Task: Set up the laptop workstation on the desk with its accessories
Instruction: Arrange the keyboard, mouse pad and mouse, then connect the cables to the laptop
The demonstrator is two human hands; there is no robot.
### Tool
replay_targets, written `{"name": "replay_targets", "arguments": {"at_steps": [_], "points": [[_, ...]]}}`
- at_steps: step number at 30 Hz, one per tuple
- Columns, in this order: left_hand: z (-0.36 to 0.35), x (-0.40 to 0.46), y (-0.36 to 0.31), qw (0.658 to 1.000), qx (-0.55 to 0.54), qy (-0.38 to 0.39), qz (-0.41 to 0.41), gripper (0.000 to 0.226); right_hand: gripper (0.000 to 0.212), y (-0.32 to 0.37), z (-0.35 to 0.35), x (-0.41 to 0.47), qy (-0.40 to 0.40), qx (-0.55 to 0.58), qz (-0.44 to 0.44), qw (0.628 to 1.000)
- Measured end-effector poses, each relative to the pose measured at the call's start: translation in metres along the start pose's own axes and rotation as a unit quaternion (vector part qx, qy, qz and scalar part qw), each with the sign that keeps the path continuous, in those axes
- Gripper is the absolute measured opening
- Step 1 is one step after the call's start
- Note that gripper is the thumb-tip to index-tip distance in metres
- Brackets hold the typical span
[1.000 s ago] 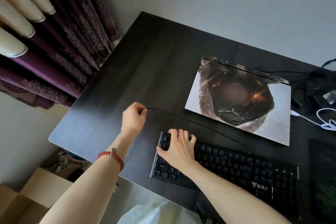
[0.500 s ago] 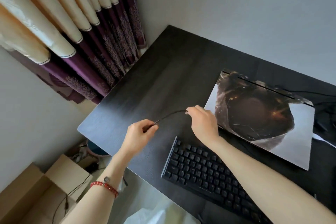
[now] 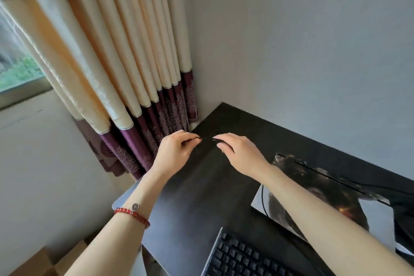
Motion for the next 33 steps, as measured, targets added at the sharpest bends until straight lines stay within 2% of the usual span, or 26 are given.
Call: {"name": "replay_targets", "arguments": {"at_steps": [1, 3, 7, 10, 14, 16, 17, 19, 21, 23, 24, 27, 28, 29, 31, 33], "points": [[0.004, 0.013, -0.018, 1.000, -0.006, -0.009, -0.027, 0.012, 0.027, 0.007, 0.015, 0.006, -0.025, -0.006, 0.016, 1.000], [0.012, 0.036, -0.050, 0.998, -0.021, -0.016, -0.064, 0.014, 0.025, 0.003, 0.054, 0.016, -0.124, -0.013, 0.003, 0.992], [0.023, 0.064, -0.068, 0.997, -0.018, -0.028, -0.067, 0.018, 0.027, -0.046, 0.141, 0.017, -0.324, 0.022, -0.146, 0.935], [0.024, 0.074, -0.052, 0.998, 0.033, -0.022, -0.038, 0.021, 0.027, -0.083, 0.186, -0.002, -0.387, 0.023, -0.210, 0.898], [0.029, 0.088, -0.054, 0.987, 0.153, -0.051, -0.016, 0.029, 0.027, -0.096, 0.193, -0.016, -0.338, 0.073, -0.211, 0.914], [0.036, 0.104, -0.068, 0.986, 0.153, -0.070, 0.015, 0.040, 0.032, -0.092, 0.191, -0.017, -0.296, 0.127, -0.202, 0.925], [0.039, 0.112, -0.073, 0.990, 0.114, -0.069, 0.033, 0.042, 0.034, -0.090, 0.187, -0.016, -0.266, 0.154, -0.201, 0.930], [0.040, 0.127, -0.092, 0.996, -0.043, -0.049, 0.068, 0.036, 0.030, -0.081, 0.180, -0.015, -0.182, 0.192, -0.197, 0.944], [0.035, 0.138, -0.118, 0.975, -0.205, -0.011, 0.084, 0.024, 0.028, -0.070, 0.172, -0.013, -0.101, 0.211, -0.192, 0.953], [0.030, 0.141, -0.148, 0.940, -0.326, 0.058, 0.080, 0.016, 0.024, -0.063, 0.163, -0.012, -0.030, 0.219, -0.197, 0.955], [0.030, 0.143, -0.163, 0.916, -0.382, 0.094, 0.083, 0.021, 0.024, -0.059, 0.162, -0.011, -0.008, 0.217, -0.195, 0.956], [0.027, 0.145, -0.197, 0.837, -0.492, 0.206, 0.120, 0.040, 0.024, -0.054, 0.165, -0.002, -0.013, 0.261, -0.201, 0.944], [0.027, 0.145, -0.206, 0.821, -0.507, 0.230, 0.130, 0.044, 0.028, -0.050, 0.166, 0.003, -0.016, 0.292, -0.197, 0.936], [0.028, 0.146, -0.214, 0.819, -0.504, 0.240, 0.134, 0.044, 0.037, -0.043, 0.167, 0.008, -0.008, 0.312, -0.187, 0.932], [0.029, 0.152, -0.222, 0.862, -0.443, 0.224, 0.100, 0.033, 0.055, -0.028, 0.164, 0.020, 0.004, 0.286, -0.163, 0.944], [0.031, 0.154, -0.229, 0.912, -0.360, 0.196, 0.028, 0.015, 0.062, -0.020, 0.173, 0.033, -0.083, 0.240, -0.165, 0.953]]}}
Point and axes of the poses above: each hand's wrist, its own x-axis towards the middle knuckle, its own z-axis out of the back of the hand, y = z × x, the point moved 8 cm from there along x, towards the middle knuckle, and after that the axes turned 7 degrees about -y, right-handed, at the moved point
